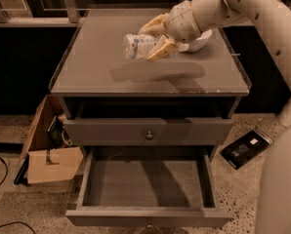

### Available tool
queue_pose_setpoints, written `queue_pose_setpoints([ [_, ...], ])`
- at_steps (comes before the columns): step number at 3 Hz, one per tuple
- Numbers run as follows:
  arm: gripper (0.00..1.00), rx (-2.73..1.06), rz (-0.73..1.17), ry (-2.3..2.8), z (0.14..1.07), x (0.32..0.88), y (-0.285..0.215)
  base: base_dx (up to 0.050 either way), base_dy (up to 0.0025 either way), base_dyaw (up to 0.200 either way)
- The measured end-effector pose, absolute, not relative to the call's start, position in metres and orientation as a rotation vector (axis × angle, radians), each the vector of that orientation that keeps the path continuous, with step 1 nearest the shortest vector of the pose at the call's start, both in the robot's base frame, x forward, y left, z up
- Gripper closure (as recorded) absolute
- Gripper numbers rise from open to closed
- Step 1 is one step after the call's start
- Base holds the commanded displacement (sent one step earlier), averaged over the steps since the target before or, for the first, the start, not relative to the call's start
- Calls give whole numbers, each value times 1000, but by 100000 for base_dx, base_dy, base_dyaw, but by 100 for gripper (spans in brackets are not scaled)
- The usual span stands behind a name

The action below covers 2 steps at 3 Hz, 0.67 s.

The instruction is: Place blue plastic bottle into middle drawer

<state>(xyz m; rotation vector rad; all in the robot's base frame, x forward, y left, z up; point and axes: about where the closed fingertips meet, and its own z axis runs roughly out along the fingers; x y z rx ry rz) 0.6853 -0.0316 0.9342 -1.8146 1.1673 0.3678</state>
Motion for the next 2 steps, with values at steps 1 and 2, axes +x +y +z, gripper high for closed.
queue_pose_setpoints([
  [1,100,-1819,412,1123,924,644,-24,0,0,0],
  [2,100,-1819,412,1123,924,644,-24,0,0,0],
])
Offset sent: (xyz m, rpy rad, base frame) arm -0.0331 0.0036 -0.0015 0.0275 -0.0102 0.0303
